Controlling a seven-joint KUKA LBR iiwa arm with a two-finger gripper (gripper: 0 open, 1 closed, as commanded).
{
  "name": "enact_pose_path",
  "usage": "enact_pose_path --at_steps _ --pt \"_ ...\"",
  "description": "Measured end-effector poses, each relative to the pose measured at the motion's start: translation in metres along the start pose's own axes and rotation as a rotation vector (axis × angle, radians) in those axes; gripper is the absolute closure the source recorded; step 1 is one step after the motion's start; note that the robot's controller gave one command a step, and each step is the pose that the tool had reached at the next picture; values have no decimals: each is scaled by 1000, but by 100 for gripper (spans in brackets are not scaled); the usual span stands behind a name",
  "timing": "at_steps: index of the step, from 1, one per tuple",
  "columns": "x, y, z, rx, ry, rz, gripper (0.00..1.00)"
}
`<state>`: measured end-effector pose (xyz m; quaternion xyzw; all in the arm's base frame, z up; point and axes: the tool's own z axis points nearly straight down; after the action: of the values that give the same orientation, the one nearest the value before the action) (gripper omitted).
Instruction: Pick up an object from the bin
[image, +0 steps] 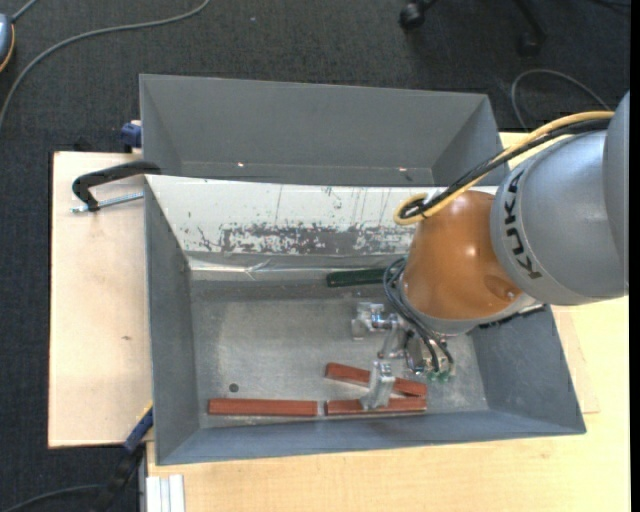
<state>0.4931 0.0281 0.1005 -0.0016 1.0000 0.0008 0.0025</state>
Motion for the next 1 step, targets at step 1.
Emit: enact_pose_path --at_steps 1 --pt "-2 -1 31 0 8 77 0"
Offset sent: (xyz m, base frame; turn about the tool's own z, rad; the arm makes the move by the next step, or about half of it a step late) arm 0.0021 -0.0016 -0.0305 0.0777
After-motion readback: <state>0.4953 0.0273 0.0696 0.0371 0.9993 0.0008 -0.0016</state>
